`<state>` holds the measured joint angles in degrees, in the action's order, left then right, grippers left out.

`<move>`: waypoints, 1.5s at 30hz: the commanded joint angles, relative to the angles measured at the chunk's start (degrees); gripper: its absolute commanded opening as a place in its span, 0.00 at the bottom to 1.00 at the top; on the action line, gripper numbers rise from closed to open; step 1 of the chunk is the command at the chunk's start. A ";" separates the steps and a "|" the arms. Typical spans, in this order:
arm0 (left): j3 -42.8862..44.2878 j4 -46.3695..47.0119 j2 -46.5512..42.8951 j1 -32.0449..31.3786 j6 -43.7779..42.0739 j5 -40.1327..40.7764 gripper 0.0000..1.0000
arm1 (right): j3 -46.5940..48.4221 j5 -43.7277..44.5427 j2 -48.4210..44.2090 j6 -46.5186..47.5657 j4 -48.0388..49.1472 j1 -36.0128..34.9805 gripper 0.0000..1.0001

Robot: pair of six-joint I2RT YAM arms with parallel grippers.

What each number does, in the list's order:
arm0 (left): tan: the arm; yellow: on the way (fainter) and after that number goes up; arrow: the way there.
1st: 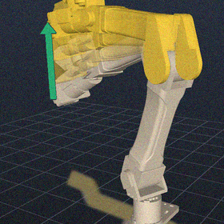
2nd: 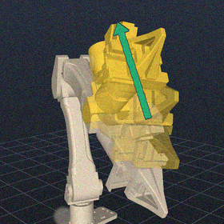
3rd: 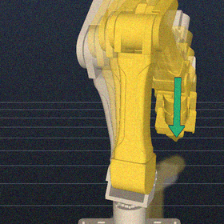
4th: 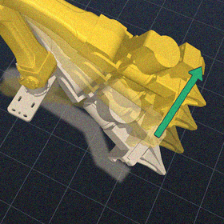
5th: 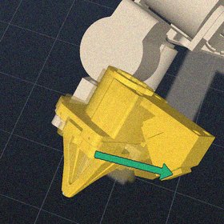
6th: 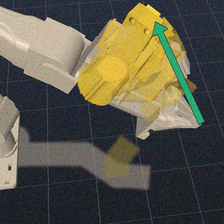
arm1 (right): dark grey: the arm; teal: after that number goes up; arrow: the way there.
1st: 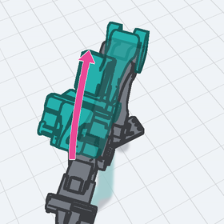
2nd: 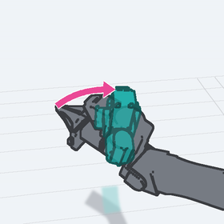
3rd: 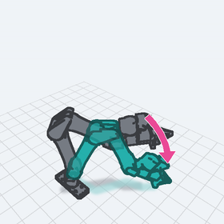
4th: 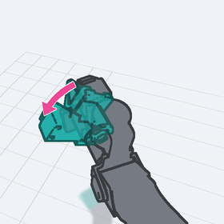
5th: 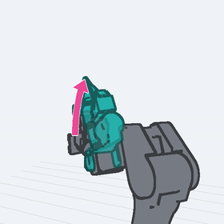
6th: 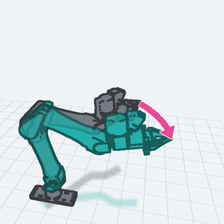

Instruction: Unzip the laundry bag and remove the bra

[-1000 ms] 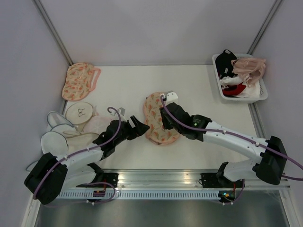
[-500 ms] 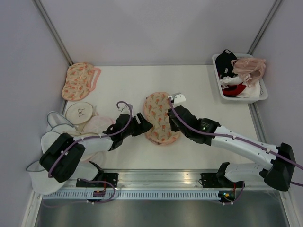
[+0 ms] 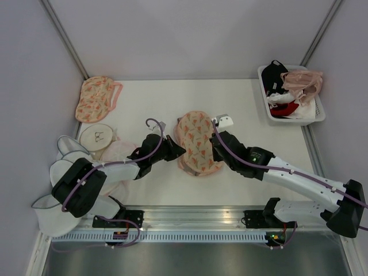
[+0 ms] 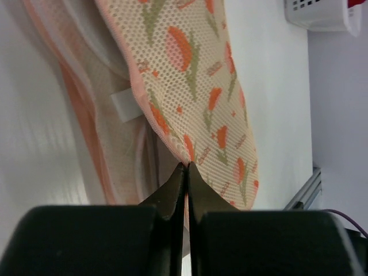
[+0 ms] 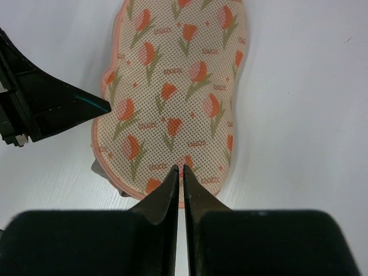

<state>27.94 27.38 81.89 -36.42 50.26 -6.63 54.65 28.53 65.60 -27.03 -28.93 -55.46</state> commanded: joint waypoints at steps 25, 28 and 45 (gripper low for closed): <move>72.40 -18.50 48.18 -10.42 -11.50 -33.70 0.07 | -4.55 8.47 -17.26 -5.49 -9.13 0.62 0.10; 78.12 -22.44 52.40 -10.51 -11.67 -33.45 0.65 | -4.56 8.47 -18.05 -5.84 -9.92 0.62 0.10; 24.83 -9.71 1.46 -1.29 -9.75 5.56 0.99 | -6.49 1.36 -14.81 0.13 -3.25 0.71 0.45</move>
<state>59.22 11.90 93.36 -37.47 40.14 -9.04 48.73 32.64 48.56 -29.98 -36.45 -54.94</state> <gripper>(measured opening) 0.981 0.432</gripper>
